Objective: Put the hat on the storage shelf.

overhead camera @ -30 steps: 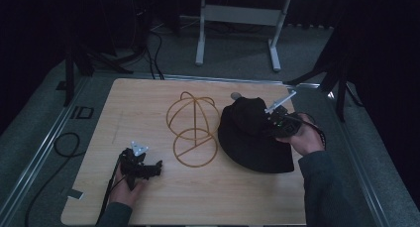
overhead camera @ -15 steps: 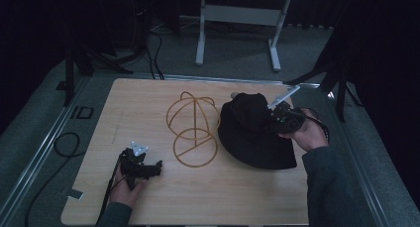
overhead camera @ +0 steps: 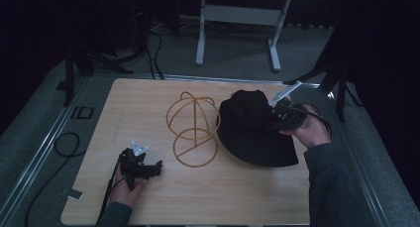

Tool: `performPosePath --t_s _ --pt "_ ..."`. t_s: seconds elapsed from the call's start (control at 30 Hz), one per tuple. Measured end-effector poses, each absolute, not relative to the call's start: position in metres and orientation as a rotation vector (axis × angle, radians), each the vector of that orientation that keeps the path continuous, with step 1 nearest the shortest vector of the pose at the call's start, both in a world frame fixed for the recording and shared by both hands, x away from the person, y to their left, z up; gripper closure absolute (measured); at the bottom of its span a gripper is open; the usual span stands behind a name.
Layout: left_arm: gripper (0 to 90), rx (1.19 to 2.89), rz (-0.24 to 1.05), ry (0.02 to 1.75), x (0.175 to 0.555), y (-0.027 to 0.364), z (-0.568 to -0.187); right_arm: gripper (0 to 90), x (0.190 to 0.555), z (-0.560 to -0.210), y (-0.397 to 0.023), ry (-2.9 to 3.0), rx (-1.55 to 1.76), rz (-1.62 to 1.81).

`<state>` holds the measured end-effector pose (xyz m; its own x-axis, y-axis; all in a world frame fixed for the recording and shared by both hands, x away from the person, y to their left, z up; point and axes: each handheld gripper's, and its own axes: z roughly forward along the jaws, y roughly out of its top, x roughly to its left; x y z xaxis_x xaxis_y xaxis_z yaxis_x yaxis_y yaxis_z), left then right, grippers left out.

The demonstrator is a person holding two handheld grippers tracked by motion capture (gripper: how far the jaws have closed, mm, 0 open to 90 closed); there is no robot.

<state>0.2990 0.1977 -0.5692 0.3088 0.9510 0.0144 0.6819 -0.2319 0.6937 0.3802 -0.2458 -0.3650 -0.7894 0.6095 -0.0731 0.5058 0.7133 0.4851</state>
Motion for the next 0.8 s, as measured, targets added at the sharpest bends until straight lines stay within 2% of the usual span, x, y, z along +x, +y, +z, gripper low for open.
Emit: performPosePath --t_s 0.8 --pt "2.6 1.995 0.598 1.444 0.299 0.198 -0.569 86.7 0.38 -0.335 -0.248 2.663 0.846 0.687"
